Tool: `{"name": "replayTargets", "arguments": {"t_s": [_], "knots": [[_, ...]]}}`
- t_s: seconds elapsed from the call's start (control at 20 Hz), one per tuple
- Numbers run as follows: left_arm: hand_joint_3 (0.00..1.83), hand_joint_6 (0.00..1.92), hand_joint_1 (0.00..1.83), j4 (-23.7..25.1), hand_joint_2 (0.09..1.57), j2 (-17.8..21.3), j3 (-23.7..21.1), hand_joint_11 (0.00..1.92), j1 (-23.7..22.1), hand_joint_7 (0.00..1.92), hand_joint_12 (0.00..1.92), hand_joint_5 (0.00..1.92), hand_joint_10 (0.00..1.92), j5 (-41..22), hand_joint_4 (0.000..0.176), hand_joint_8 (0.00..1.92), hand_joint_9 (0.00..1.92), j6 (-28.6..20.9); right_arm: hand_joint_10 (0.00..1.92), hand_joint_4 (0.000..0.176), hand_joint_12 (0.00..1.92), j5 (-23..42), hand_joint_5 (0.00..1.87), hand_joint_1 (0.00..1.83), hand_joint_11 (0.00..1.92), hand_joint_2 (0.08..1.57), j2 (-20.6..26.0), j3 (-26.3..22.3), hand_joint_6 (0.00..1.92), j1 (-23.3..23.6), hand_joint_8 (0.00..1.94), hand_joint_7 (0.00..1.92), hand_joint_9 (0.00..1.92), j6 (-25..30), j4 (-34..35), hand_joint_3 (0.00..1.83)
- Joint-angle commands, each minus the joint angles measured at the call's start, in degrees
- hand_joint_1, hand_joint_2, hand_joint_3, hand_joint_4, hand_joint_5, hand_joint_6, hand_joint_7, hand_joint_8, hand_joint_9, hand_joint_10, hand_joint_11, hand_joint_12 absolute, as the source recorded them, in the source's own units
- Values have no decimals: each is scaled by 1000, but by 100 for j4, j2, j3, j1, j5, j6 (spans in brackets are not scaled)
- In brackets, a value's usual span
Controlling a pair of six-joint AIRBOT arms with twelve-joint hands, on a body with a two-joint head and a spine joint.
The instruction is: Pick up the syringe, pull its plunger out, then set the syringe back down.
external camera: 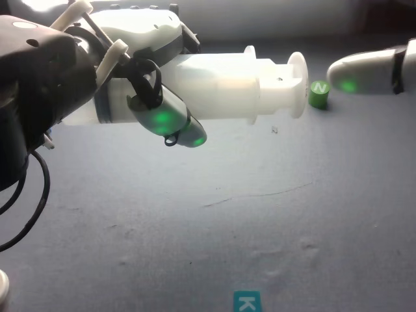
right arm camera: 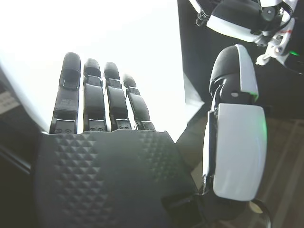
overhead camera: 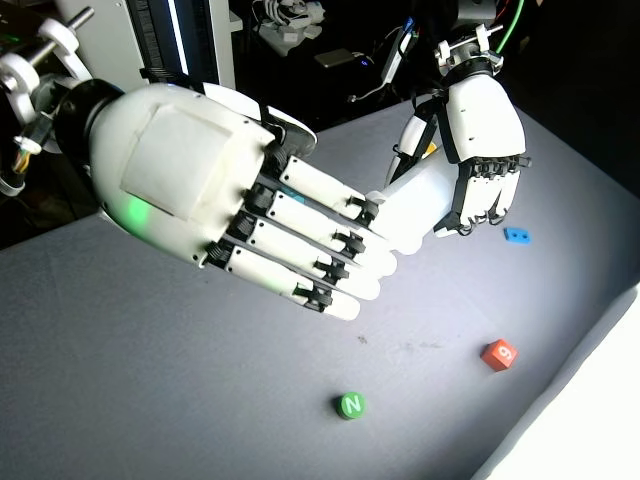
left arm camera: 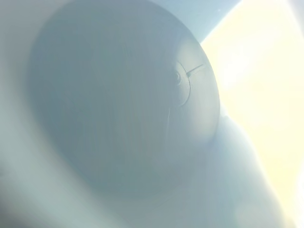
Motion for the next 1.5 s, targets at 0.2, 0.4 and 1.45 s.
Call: {"name": "replayTargets", "arguments": {"t_s": [0.2, 0.4, 1.45], "knots": [[0, 899, 1367, 149, 1151, 122, -107, 569, -216, 900, 1270, 919, 1397, -86, 0, 1185, 803, 1, 37, 0, 650, 573, 158, 744, 0, 938, -317, 317, 33, 50, 27, 268, 255, 44, 302, 1], [0, 845, 1361, 58, 1164, 137, -198, 527, -332, 857, 1288, 926, 1430, -169, 0, 1282, 771, 0, 67, 0, 775, 589, 297, 841, 0, 961, -702, 555, 59, 62, 41, 392, 378, -73, 324, 4], [0, 916, 1361, -38, 1166, 148, -276, 513, -393, 890, 1308, 880, 1431, -304, 0, 1239, 766, 1, 346, 0, 1117, 728, 279, 796, 87, 1060, -1658, 1251, 941, -23, 625, 474, 536, 217, 420, 2]]}}
